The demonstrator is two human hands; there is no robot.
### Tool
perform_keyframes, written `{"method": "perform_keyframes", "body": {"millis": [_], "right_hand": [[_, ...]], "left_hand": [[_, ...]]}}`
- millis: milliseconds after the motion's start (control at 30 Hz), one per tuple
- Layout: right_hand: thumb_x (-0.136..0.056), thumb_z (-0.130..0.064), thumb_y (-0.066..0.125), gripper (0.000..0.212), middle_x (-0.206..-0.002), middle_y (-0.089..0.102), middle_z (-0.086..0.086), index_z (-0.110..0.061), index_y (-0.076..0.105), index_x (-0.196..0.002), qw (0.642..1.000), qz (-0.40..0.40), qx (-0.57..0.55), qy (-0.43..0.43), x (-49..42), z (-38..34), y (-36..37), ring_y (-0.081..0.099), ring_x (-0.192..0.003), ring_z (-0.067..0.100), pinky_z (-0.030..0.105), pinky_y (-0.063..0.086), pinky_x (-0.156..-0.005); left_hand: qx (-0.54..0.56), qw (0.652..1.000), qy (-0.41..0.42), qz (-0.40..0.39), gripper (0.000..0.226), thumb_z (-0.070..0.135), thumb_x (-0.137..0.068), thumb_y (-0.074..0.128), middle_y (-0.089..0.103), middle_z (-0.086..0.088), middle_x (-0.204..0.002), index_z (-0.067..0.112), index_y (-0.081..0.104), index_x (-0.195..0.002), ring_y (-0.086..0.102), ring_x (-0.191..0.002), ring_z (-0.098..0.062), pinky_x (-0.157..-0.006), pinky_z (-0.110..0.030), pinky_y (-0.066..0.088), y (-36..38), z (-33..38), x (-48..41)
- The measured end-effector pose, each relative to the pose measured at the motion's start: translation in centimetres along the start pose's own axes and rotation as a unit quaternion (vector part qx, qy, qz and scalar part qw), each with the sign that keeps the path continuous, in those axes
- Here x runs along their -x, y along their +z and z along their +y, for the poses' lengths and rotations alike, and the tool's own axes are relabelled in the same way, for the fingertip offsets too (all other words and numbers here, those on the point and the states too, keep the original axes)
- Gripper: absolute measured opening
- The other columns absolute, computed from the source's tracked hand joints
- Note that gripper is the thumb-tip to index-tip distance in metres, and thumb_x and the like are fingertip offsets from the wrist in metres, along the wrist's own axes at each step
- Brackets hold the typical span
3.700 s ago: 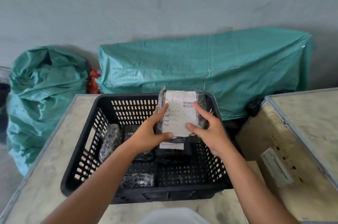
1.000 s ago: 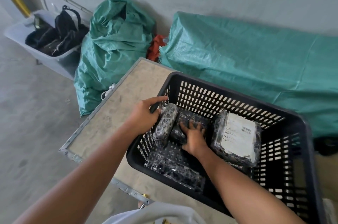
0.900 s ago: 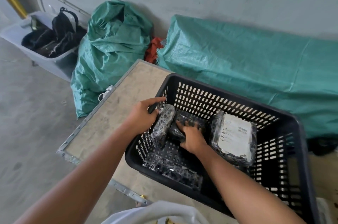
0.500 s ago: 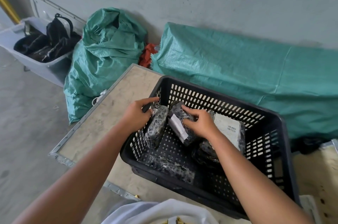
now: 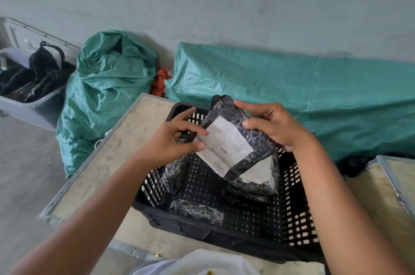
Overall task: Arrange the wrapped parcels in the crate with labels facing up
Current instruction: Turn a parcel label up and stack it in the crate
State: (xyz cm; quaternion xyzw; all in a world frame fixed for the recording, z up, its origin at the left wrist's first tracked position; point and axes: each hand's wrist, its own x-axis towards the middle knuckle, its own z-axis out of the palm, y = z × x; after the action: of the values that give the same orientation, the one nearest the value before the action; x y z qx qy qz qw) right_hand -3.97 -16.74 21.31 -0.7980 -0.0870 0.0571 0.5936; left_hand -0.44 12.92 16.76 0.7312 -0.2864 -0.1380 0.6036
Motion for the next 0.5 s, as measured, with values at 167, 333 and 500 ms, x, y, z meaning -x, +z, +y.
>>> {"method": "perform_keyframes", "body": {"millis": [167, 333, 500], "right_hand": [[-0.083, -0.018, 0.076, 0.046, -0.137, 0.067, -0.006, -0.036, 0.074, -0.126, 0.997, -0.063, -0.040, 0.002, 0.4, -1.2, -1.1, 0.060, -0.131, 0.012, 0.024, 0.048, -0.107], [-0.080, -0.036, 0.080, 0.043, -0.136, 0.069, -0.004, -0.036, 0.075, -0.123, 0.995, 0.028, -0.082, 0.052, 1.3, 0.6, -1.2, 0.059, -0.133, 0.019, 0.054, 0.033, -0.120], [-0.076, -0.043, 0.081, 0.051, -0.149, 0.057, -0.013, -0.048, 0.071, -0.125, 0.994, 0.085, -0.037, 0.056, 1.9, 3.8, 1.1, 0.043, -0.144, 0.004, 0.049, 0.030, -0.122]], "left_hand": [[0.080, 0.992, 0.012, -0.096, 0.029, 0.012, -0.083, 0.077, 0.076, 0.009, -0.119, 0.029, 0.082, -0.107, 0.062, -0.122, -0.001, -0.098, -0.014, 0.048, 0.9, 1.3, -1.1], [0.173, 0.982, -0.050, -0.049, 0.037, 0.010, -0.087, 0.069, 0.070, 0.004, -0.133, 0.031, 0.078, -0.117, 0.064, -0.124, -0.015, -0.096, -0.030, 0.056, 1.4, -0.8, -1.2], [0.233, 0.963, -0.132, 0.044, 0.042, -0.002, -0.096, 0.061, 0.074, 0.008, -0.124, 0.031, 0.078, -0.114, 0.070, -0.111, -0.009, -0.089, -0.026, 0.059, 2.5, -3.3, -2.2]]}}
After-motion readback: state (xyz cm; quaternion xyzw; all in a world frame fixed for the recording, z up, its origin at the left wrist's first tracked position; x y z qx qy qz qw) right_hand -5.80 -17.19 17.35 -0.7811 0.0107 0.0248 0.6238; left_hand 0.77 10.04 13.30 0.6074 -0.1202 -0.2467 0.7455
